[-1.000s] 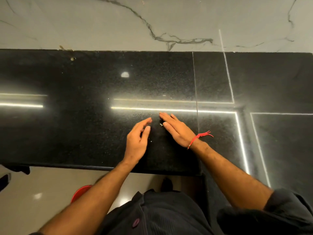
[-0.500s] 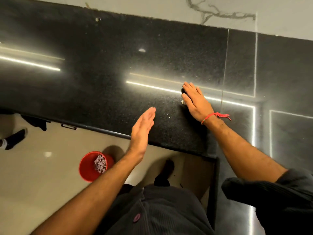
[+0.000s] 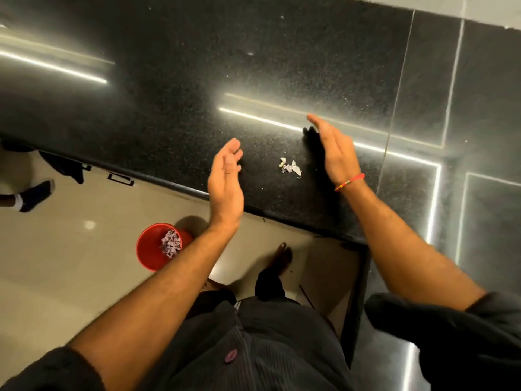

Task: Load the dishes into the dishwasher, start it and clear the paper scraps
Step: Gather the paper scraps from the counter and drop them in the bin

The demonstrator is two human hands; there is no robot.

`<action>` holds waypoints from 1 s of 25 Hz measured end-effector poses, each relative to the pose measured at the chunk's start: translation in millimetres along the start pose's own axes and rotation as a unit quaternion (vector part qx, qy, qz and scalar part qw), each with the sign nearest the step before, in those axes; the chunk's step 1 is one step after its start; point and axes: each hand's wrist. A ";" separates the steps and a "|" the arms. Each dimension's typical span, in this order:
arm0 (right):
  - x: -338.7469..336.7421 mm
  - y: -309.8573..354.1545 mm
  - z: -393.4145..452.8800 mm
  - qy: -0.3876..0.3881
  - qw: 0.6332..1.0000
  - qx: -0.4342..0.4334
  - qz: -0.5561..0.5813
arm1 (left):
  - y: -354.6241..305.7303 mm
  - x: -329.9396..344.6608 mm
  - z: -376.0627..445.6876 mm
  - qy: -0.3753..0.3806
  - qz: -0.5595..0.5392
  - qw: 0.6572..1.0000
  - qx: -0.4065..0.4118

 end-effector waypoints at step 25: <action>75.9 48.9 -140.6 0.338 0.923 -0.181 -0.031 | 84.5 -23.6 -7.7 0.336 -0.221 0.771 -0.494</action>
Point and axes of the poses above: each hand's wrist, its own z-axis towards the middle knuckle, its own x-axis out of the palm, y = z × x, and after that the axes turned 13 degrees about -x, right-handed
